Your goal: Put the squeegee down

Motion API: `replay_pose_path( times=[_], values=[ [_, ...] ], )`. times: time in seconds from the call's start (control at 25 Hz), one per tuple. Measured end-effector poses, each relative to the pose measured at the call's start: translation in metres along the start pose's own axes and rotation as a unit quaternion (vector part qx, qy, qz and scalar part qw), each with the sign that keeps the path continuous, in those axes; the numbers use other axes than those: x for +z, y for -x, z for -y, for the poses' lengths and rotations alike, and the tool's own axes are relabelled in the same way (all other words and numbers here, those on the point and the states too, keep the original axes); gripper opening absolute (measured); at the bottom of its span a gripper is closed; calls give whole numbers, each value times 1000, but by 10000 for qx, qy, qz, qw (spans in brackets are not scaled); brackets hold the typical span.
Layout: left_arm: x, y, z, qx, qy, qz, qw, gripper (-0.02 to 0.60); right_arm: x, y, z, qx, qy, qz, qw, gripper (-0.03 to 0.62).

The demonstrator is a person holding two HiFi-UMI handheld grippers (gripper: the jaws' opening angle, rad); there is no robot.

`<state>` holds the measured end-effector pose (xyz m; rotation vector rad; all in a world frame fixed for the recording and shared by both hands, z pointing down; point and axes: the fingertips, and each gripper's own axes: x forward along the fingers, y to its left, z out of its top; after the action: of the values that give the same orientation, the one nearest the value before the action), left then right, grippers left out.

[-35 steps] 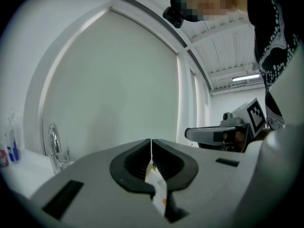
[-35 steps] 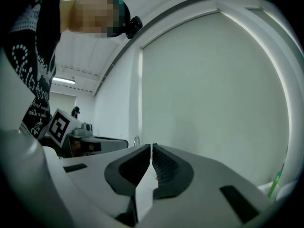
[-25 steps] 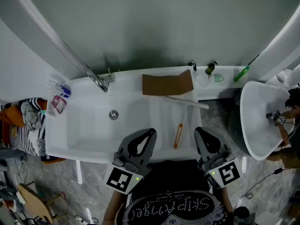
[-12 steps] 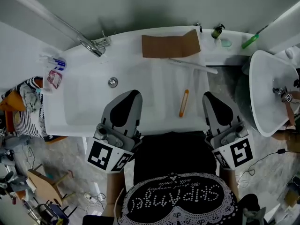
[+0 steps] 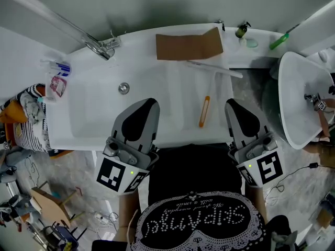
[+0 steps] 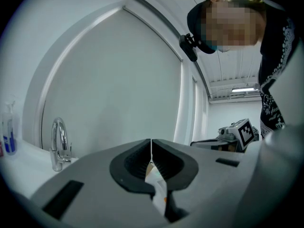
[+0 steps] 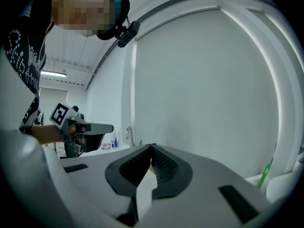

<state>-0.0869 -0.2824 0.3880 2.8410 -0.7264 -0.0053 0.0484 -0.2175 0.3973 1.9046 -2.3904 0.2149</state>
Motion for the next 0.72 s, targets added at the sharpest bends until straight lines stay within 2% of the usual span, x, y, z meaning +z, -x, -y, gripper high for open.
replay_pose_path(
  times=[0.4,0.72],
  values=[
    [0,1,0,74,14,-12,10000,11,-5,-1,-3,28,-2,-109,9999,20],
    [-1,2,2,-37,58,-20,10000,11,-7,-2,-3,58,-30,-134,9999,20]
  ],
)
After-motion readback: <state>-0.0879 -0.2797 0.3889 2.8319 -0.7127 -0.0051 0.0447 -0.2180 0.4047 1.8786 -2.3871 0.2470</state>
